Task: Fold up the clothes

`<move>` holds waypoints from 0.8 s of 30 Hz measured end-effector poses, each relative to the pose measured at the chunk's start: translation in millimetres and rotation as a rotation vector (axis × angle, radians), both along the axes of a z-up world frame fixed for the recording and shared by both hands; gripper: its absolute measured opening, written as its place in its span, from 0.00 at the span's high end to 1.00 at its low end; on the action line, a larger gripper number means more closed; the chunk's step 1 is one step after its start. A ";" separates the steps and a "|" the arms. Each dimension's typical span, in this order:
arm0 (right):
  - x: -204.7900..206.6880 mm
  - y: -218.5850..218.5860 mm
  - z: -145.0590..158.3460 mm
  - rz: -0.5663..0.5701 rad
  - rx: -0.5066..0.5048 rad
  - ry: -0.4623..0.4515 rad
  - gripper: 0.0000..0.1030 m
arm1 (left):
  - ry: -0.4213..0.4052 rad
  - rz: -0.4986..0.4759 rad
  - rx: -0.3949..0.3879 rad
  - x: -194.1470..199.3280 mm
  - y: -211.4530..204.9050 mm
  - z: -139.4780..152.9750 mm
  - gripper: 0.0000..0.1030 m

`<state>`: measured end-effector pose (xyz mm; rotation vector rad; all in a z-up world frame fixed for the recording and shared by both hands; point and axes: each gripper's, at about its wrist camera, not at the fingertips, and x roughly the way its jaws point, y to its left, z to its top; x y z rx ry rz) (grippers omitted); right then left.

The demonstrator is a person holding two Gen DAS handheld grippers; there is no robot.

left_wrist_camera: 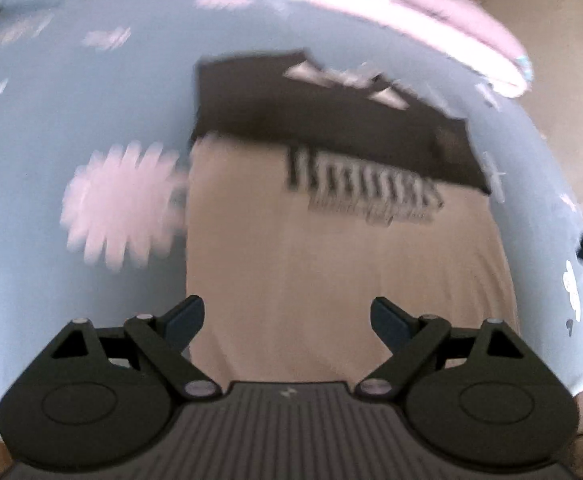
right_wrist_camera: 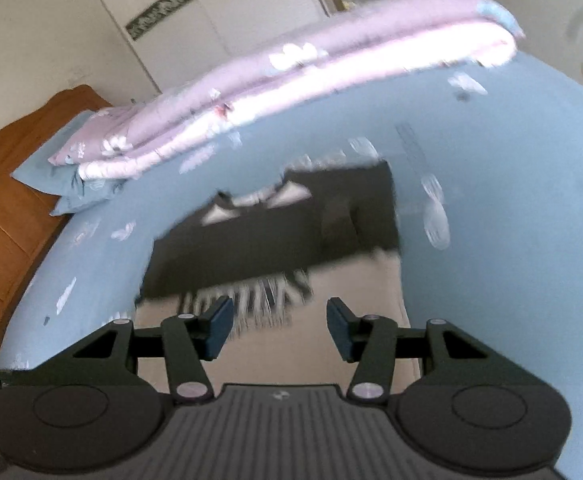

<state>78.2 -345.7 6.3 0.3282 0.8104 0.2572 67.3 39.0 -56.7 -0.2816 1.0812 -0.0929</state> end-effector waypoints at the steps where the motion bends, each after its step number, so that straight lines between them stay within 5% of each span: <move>1: -11.5 -2.3 -5.9 -0.009 -0.007 0.009 0.45 | 0.022 0.028 -0.013 -9.7 1.1 -6.3 0.13; 10: -85.0 -50.2 -78.2 -0.190 0.067 0.210 0.45 | 0.147 0.319 -0.204 -75.5 34.0 -57.6 0.13; 15: -106.1 -70.1 -107.2 -0.247 0.164 0.299 0.48 | 0.190 0.331 -0.245 -82.7 35.6 -72.9 0.14; 24: -111.1 -58.0 -123.8 -0.197 0.112 0.346 0.48 | 0.194 0.227 -0.168 -86.2 20.2 -71.5 0.15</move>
